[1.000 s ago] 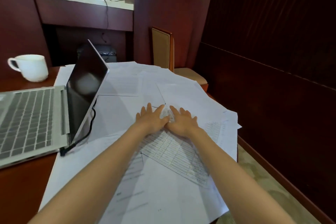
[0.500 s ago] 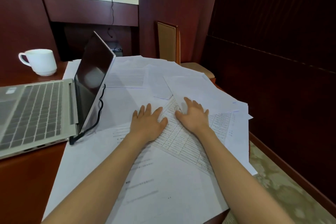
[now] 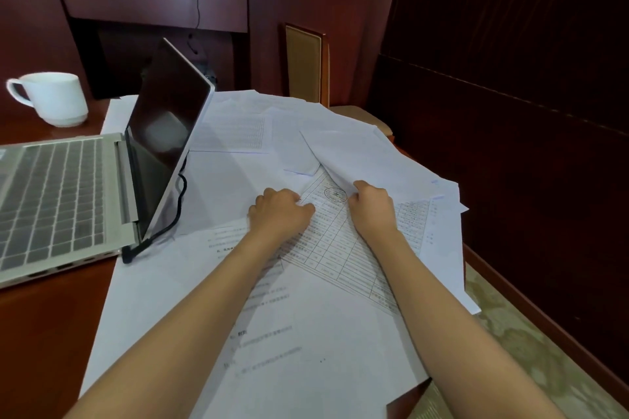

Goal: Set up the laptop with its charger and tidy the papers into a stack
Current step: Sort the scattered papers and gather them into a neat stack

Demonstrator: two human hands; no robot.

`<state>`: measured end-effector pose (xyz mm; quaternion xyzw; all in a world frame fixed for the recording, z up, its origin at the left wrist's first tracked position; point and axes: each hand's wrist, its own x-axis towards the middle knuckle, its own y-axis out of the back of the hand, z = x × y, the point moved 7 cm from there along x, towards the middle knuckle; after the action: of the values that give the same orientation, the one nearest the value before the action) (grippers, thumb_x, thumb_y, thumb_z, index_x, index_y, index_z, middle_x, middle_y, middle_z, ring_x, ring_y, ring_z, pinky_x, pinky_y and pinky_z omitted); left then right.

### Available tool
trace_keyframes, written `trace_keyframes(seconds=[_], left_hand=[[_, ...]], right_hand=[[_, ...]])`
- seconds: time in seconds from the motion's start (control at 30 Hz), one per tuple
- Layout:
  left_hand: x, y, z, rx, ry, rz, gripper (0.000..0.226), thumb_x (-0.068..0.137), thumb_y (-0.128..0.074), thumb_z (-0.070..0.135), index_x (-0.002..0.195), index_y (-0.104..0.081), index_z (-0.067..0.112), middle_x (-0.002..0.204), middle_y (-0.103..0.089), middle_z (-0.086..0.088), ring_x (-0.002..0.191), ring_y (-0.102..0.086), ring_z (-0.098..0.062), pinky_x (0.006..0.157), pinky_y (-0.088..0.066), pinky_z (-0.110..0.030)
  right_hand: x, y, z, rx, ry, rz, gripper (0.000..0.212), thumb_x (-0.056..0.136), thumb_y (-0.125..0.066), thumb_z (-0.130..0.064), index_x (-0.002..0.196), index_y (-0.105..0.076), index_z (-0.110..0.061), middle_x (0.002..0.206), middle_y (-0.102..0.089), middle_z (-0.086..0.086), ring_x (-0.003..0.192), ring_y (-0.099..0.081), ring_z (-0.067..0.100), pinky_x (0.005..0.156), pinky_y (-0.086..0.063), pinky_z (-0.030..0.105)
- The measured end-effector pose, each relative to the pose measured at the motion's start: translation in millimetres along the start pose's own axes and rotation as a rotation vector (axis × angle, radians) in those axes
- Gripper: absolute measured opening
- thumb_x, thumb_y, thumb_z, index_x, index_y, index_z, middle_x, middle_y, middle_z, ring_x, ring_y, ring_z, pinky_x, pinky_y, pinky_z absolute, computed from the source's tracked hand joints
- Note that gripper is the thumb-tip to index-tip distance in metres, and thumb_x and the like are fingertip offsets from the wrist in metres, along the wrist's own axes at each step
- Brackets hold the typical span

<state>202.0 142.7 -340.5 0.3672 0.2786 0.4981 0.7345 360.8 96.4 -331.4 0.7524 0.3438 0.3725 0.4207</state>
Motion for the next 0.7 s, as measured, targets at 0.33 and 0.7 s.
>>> trace_keyframes(seconds=[0.33, 0.7], left_hand=[[-16, -9, 15, 0.104, -0.146, 0.036, 0.049, 0.089, -0.049, 0.042, 0.133, -0.042, 0.023, 0.14, -0.038, -0.002, 0.128, -0.031, -0.026, 0.102, -0.025, -0.034], [-11, 8, 0, -0.624, -0.099, -0.003, 0.01, 0.09, -0.054, 0.029, 0.086, -0.06, 0.022, 0.079, -0.061, 0.005, 0.08, -0.056, -0.018, 0.068, -0.042, -0.025]], right_hand=[[-33, 36, -3, -0.126, 0.074, 0.191, 0.023, 0.094, -0.038, -0.002, 0.106, -0.056, -0.007, 0.093, -0.065, 0.011, 0.085, -0.058, 0.032, 0.064, -0.031, 0.027], [-101, 32, -64, 0.299, 0.408, -0.116, 0.031, 0.089, -0.056, -0.033, 0.119, -0.062, -0.029, 0.084, -0.067, -0.006, 0.085, -0.055, 0.014, 0.078, -0.044, 0.028]])
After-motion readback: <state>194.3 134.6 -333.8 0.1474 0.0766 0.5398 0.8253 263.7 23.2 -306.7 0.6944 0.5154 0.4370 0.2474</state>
